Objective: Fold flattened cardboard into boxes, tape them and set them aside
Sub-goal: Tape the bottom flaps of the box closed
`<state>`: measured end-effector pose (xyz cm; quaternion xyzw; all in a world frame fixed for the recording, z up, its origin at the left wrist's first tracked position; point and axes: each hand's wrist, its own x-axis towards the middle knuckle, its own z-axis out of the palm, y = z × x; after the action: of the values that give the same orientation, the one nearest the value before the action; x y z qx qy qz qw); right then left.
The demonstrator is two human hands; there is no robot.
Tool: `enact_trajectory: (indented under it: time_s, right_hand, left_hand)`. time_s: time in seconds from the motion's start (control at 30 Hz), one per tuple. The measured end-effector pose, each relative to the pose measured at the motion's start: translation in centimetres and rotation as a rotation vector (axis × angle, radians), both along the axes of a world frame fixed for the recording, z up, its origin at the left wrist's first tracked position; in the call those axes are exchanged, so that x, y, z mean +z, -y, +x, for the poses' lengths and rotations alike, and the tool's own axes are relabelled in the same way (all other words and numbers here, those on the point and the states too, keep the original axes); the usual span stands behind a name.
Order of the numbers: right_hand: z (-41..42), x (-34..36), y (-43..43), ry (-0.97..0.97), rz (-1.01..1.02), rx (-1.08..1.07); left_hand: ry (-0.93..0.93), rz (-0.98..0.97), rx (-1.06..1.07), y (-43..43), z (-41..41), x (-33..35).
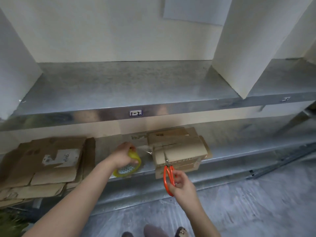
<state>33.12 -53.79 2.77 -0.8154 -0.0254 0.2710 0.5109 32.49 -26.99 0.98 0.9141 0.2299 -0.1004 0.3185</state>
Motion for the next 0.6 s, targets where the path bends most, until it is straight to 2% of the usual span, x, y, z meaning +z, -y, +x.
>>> enact_trajectory:
  time_s: [0.33, 0.6]
  right_hand:
    - [-1.7, -1.0, -3.2, -0.377, -0.039, 0.167]
    - [-0.3, -2.0, -4.3, -0.501, 0.061, 0.148]
  left_hand:
    - [0.007, 0.009, -0.068, -0.7, 0.0, 0.0]
    - [0.014, -0.01, -0.1, -1.1, 0.1, -0.2]
